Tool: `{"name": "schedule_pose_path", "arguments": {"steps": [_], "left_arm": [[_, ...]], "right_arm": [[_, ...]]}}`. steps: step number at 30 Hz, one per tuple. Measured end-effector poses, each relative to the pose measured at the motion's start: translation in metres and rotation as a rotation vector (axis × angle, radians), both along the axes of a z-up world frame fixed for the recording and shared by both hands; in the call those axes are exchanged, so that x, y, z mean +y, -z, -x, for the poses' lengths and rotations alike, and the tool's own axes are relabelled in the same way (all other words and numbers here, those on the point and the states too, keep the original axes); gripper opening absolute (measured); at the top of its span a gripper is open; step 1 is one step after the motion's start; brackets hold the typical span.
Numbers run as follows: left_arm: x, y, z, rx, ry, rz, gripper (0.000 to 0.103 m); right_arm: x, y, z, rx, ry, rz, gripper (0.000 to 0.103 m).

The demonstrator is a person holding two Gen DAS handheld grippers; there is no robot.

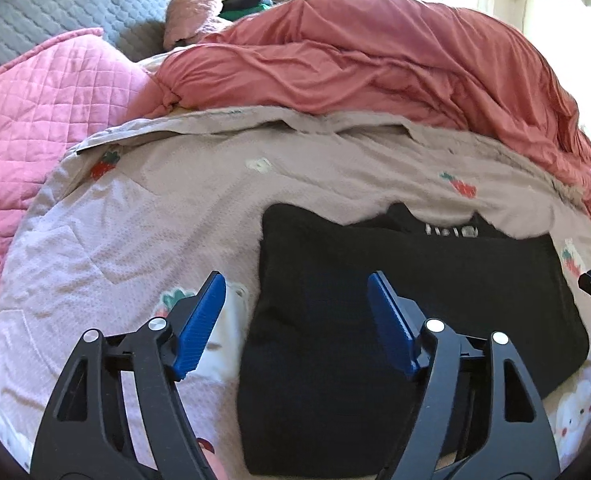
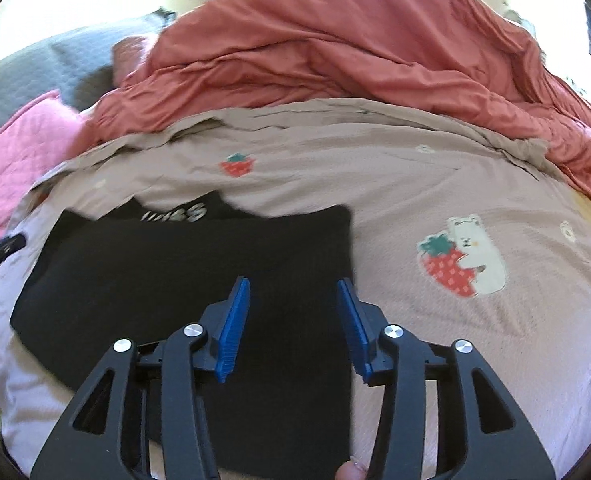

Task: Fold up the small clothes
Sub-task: 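Open both tools and lift them away from the folded shirt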

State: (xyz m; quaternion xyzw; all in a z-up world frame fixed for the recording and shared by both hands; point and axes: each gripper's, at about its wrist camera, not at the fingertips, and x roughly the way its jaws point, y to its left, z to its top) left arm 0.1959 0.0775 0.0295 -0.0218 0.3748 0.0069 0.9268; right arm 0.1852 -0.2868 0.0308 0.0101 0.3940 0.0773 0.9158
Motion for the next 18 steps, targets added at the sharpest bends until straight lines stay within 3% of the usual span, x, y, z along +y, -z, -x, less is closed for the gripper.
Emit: {"name": "schedule_pose_path", "arguments": {"steps": [6, 11, 13, 18], "left_arm": [[-0.025, 0.015, 0.010, 0.035, 0.059, -0.050, 0.077], [-0.032, 0.032, 0.011, 0.094, 0.077, -0.068, 0.078], [-0.032, 0.041, 0.008, 0.122, 0.084, -0.061, 0.078], [-0.024, 0.048, 0.005, 0.153, 0.070, -0.008, 0.083]], "right_arm": [[0.025, 0.007, 0.023, 0.026, -0.080, 0.013, 0.055], [0.024, 0.025, 0.024, 0.108, -0.055, 0.015, 0.060], [0.022, 0.036, 0.022, 0.158, -0.018, 0.050, 0.061], [0.018, 0.040, 0.022, 0.164, 0.000, 0.029, 0.064]]}}
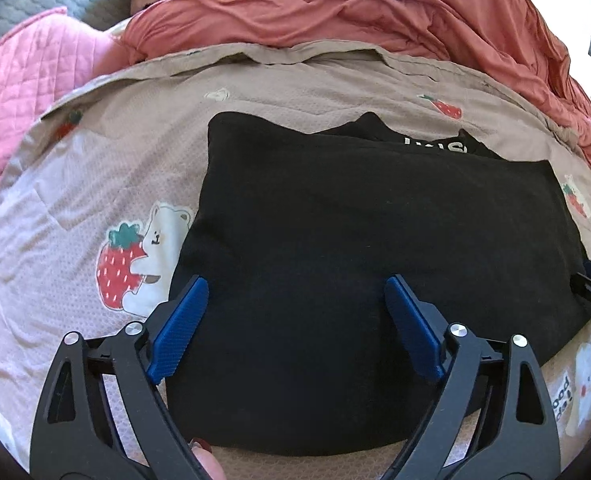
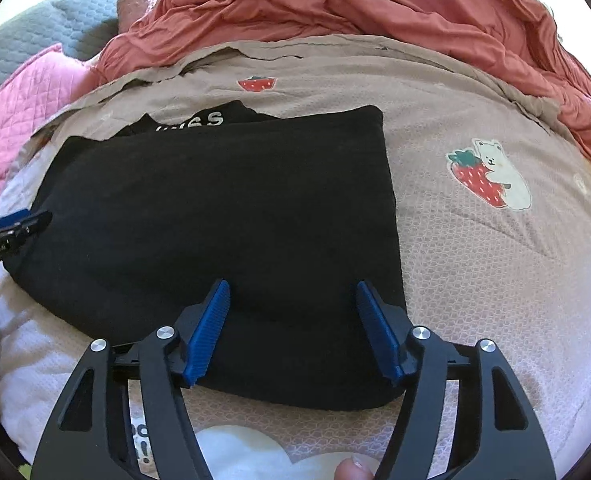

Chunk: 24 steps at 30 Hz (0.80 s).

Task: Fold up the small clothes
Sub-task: 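Open both tools and lift them away from the folded shirt, then close both tools on the side edge of the folded black shirt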

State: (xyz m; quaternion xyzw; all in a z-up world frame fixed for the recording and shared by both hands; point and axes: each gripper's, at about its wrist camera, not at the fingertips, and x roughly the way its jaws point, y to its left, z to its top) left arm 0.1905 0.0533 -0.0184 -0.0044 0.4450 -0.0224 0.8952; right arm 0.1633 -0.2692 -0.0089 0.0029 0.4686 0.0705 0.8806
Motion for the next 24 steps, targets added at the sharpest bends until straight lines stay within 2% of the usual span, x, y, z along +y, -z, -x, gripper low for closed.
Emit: {"name": "schedule_pose_path", "arguments": {"steps": [4, 10, 16, 17, 19, 24], "left_arm": [[-0.001, -0.002, 0.002, -0.002, 0.002, -0.008, 0.083], [-0.004, -0.008, 0.004, -0.008, 0.012, -0.011, 0.084], [-0.005, -0.015, 0.008, -0.025, 0.018, -0.010, 0.088], [-0.004, -0.017, 0.009, -0.028, 0.018, -0.010, 0.089], [-0.003, -0.019, 0.010, -0.030, 0.016, -0.009, 0.090], [0.004, -0.022, 0.011, -0.035, -0.009, -0.013, 0.093]], "right_arm": [[-0.003, -0.006, 0.005, -0.014, 0.006, -0.020, 0.065], [-0.005, -0.019, 0.016, -0.047, 0.022, -0.035, 0.086], [0.001, -0.034, 0.024, -0.087, 0.008, -0.048, 0.087], [0.004, -0.036, 0.025, -0.094, 0.001, -0.051, 0.091], [0.013, -0.042, 0.028, -0.111, -0.018, -0.054, 0.095], [0.049, -0.048, 0.032, -0.126, -0.103, -0.066, 0.095]]}}
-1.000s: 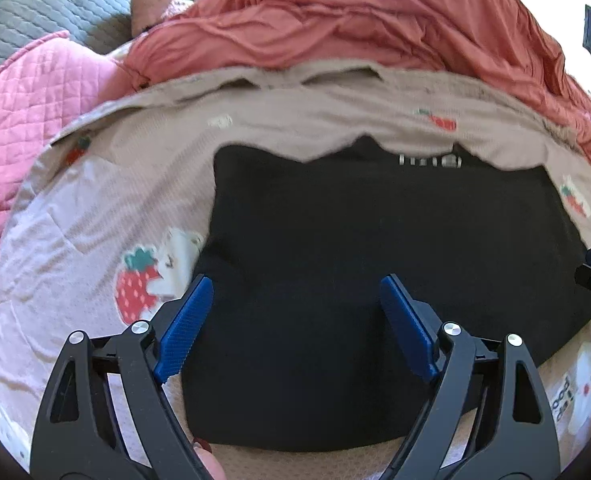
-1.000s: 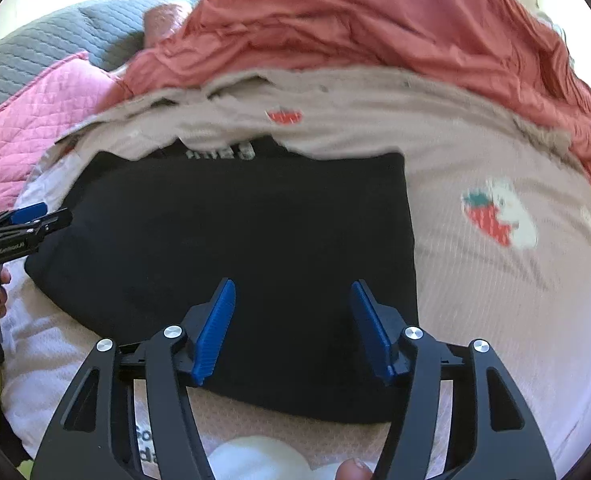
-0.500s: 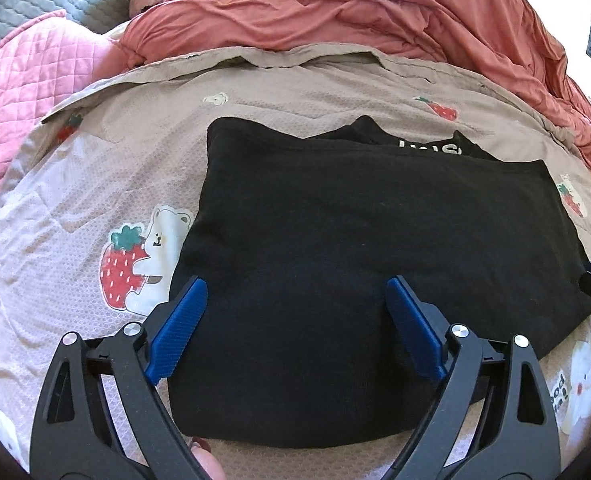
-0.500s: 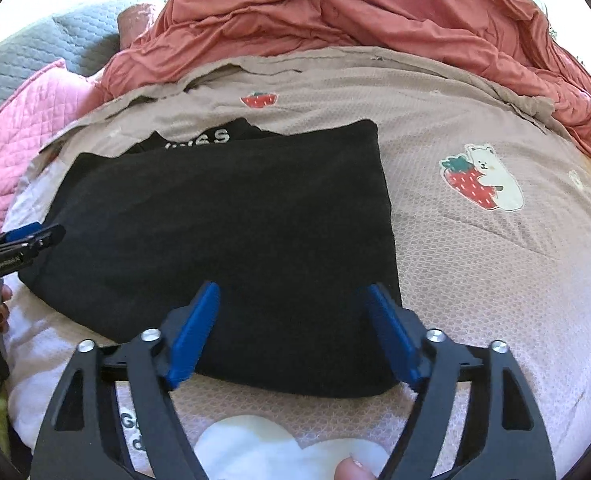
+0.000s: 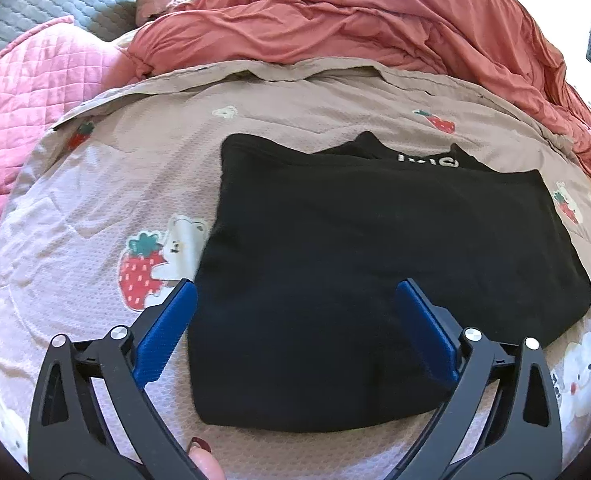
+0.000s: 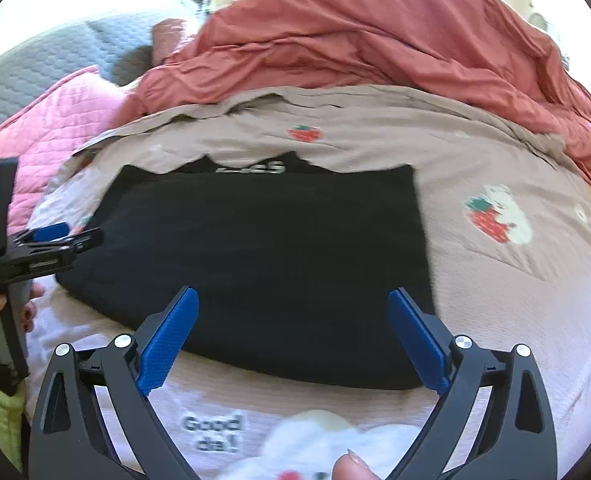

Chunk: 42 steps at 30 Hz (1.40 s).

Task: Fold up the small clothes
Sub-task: 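Close both tools on the side edge of the folded black shirt, then lift the shirt side with both tools and fold it over the body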

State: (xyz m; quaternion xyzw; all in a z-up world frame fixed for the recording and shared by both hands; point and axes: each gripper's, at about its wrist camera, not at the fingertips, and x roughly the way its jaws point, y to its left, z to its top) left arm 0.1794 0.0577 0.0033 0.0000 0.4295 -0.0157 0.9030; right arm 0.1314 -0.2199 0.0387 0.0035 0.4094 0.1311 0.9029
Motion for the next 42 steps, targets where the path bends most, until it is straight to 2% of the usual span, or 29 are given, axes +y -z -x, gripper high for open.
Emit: {"name": "schedule_pose_path", "arguments": {"steps": [5, 9, 12, 18, 20, 24, 31, 34, 35, 36, 37, 38, 40, 42], "left_arm": [[0.027, 0.001, -0.005, 0.014, -0.065, 0.038, 0.093], [0.063, 0.002, -0.010, 0.035, -0.153, 0.110, 0.093], [0.087, 0.004, -0.013, 0.049, -0.206, 0.159, 0.093], [0.121, 0.010, -0.019, 0.081, -0.270, 0.236, 0.093], [0.127, 0.011, -0.021, 0.083, -0.275, 0.258, 0.093], [0.132, 0.014, -0.025, 0.085, -0.278, 0.282, 0.093], [0.131, 0.018, -0.033, 0.083, -0.265, 0.310, 0.093], [0.128, 0.021, -0.038, 0.084, -0.251, 0.332, 0.093], [0.127, 0.022, -0.040, 0.085, -0.247, 0.343, 0.093], [0.127, 0.023, -0.042, 0.086, -0.242, 0.359, 0.093], [0.126, 0.025, -0.044, 0.087, -0.235, 0.380, 0.093], [0.125, 0.026, -0.047, 0.088, -0.229, 0.405, 0.093], [0.123, 0.030, -0.051, 0.096, -0.204, 0.492, 0.092], [0.120, 0.035, -0.055, 0.112, -0.171, 0.592, 0.083]], "right_arm": [[0.058, 0.001, 0.002, -0.013, -0.127, 0.021, 0.095], [0.109, 0.005, 0.002, -0.024, -0.242, 0.051, 0.095], [0.148, 0.011, 0.004, -0.047, -0.325, 0.103, 0.095], [0.215, 0.034, 0.009, -0.099, -0.472, 0.284, 0.095], [0.231, 0.044, 0.009, -0.137, -0.487, 0.375, 0.095], [0.246, 0.061, 0.004, -0.149, -0.498, 0.461, 0.094], [0.260, 0.070, -0.009, -0.175, -0.500, 0.484, 0.093], [0.260, 0.067, -0.013, -0.207, -0.494, 0.473, 0.079], [0.258, 0.065, -0.013, -0.213, -0.491, 0.459, 0.069], [0.256, 0.063, -0.013, -0.219, -0.489, 0.443, 0.065], [0.252, 0.060, -0.012, -0.231, -0.483, 0.427, 0.049], [0.246, 0.055, -0.010, -0.249, -0.474, 0.401, 0.027], [0.236, 0.046, -0.009, -0.253, -0.467, 0.345, 0.016], [0.226, 0.040, -0.010, -0.242, -0.458, 0.273, 0.010]]}}
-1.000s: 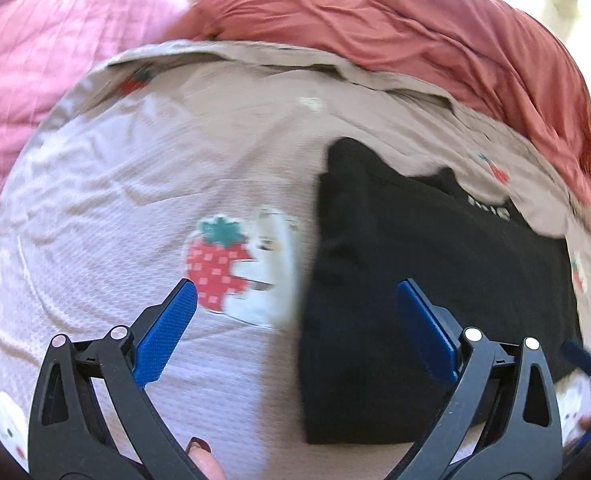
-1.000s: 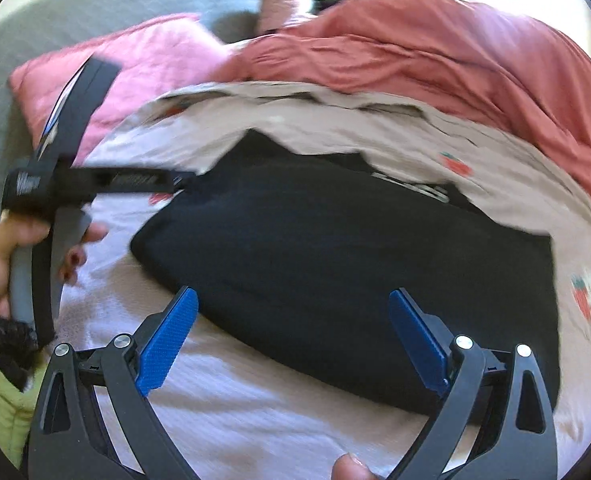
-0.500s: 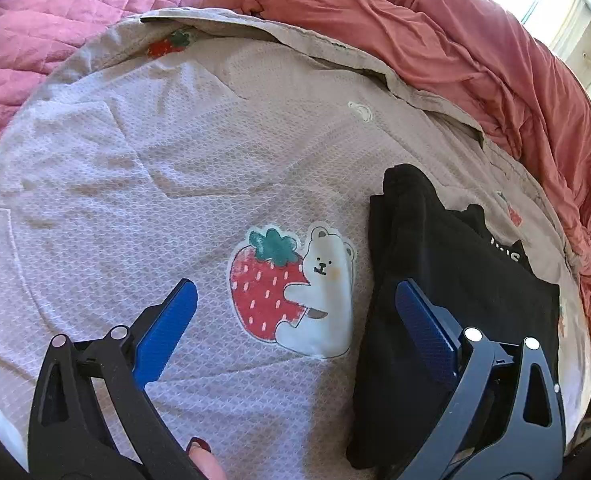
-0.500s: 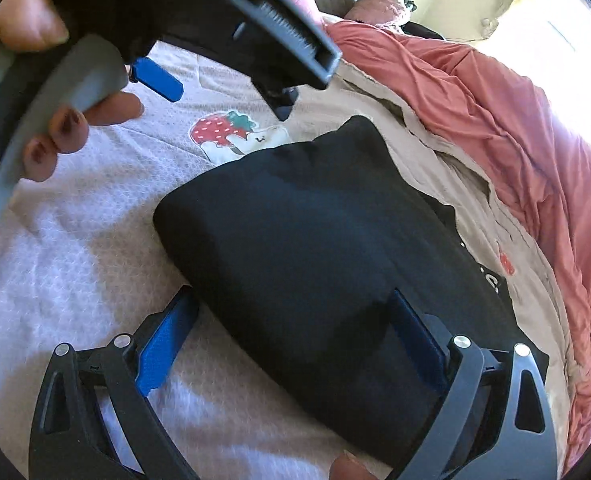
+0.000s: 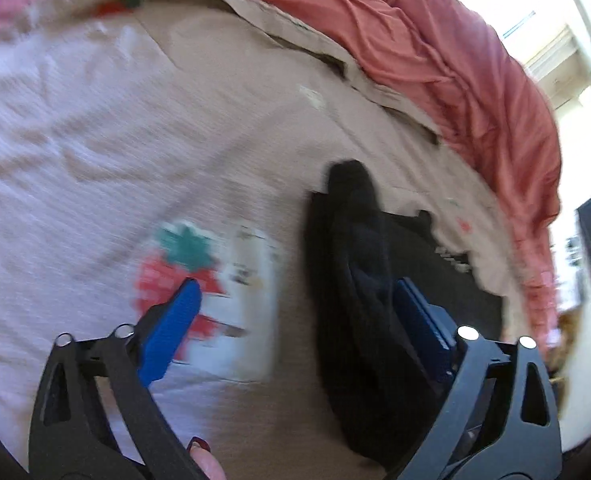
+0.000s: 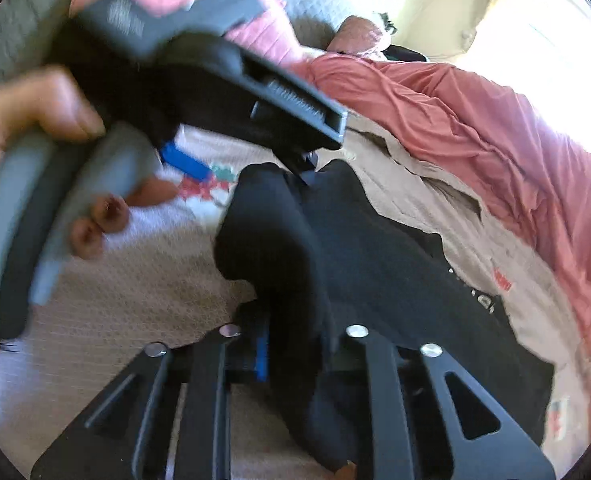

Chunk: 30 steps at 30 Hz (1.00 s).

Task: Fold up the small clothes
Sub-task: 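Lift the shirt side with both tools and fold it over the body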

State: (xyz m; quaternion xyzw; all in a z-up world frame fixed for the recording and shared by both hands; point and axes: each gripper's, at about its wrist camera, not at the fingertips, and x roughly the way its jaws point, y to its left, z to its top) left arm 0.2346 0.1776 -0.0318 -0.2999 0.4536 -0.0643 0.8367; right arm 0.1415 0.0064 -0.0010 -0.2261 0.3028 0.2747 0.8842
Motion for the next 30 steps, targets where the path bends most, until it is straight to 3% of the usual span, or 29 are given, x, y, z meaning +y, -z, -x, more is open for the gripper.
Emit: {"name": "schedule_pose_path", "arguments": {"steps": [5, 8, 11, 13, 14, 15, 17, 27, 30], "left_arm": [[-0.007, 0.012, -0.007, 0.000, 0.047, 0.201, 0.066], [-0.013, 0.020, -0.009, 0.012, 0.060, 0.243, 0.062], [-0.020, 0.025, -0.012, 0.018, 0.084, 0.293, 0.043], [-0.023, 0.027, -0.012, 0.017, 0.090, 0.329, 0.038], [-0.023, 0.027, -0.011, 0.017, 0.093, 0.332, 0.033], [-0.023, 0.027, -0.011, 0.018, 0.091, 0.334, 0.020], [-0.024, 0.026, -0.010, 0.010, 0.085, 0.344, 0.012], [-0.062, -0.035, 0.014, -0.123, 0.094, 0.253, 0.010], [-0.086, -0.056, 0.017, -0.141, 0.105, 0.189, 0.010]], "right_arm": [[-0.012, -0.005, 0.003, 0.039, 0.002, -0.066, 0.008], [-0.009, -0.003, 0.010, 0.024, -0.008, -0.051, 0.008], [-0.006, -0.001, 0.013, 0.019, -0.010, -0.037, 0.008], [-0.006, -0.001, 0.013, 0.014, -0.010, -0.033, 0.008], [-0.006, 0.000, 0.013, 0.015, -0.011, -0.032, 0.008], [-0.006, 0.000, 0.014, 0.015, -0.010, -0.031, 0.008], [-0.006, 0.000, 0.014, 0.018, -0.011, -0.031, 0.008], [-0.045, -0.025, 0.028, -0.035, 0.042, -0.148, 0.007], [-0.070, -0.036, 0.029, -0.039, 0.091, -0.210, 0.007]]}}
